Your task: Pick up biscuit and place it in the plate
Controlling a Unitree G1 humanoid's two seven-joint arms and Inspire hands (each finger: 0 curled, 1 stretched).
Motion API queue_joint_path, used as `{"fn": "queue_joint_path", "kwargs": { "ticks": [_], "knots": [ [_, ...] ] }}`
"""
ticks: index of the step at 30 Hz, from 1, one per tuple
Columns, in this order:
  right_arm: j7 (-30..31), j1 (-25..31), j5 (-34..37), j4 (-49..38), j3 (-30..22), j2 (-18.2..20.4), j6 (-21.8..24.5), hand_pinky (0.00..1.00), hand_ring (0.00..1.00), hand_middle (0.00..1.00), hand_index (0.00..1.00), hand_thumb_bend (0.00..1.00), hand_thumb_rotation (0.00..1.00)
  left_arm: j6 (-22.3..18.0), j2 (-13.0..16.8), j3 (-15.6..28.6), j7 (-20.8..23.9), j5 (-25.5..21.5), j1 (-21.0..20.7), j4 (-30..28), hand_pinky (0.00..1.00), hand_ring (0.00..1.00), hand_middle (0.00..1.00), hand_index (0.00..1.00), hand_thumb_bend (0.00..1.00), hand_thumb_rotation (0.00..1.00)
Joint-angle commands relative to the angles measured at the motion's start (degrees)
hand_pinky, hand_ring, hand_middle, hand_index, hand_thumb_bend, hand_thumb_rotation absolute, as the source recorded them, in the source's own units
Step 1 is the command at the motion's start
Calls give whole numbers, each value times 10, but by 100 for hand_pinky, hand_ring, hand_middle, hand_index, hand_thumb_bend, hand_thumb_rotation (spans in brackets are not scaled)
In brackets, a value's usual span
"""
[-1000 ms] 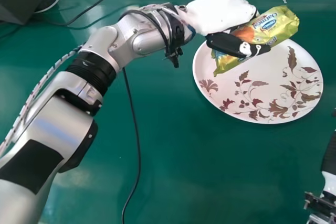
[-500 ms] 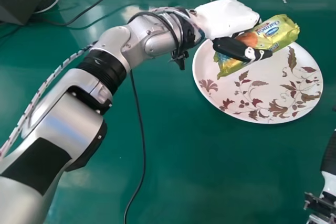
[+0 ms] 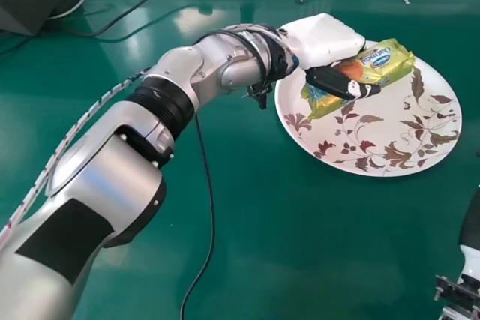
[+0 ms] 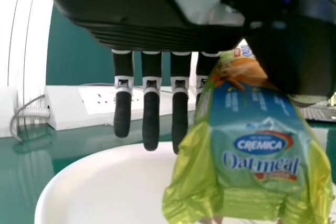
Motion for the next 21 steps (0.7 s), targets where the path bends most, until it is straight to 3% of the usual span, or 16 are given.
{"fn": "queue_joint_path", "kwargs": {
  "ticks": [1,21],
  "knots": [
    [1,-1,2,-2,-3,39,-5,42,46,52,48,50,0,1,-6,-10,15,8,-15,5,42,40,46,52,49,0],
    [-2,7,-9,-8,-1,40,-10,42,47,51,48,50,0,36,-36,-35,11,21,-17,29,43,40,47,52,49,0]
  ]
}}
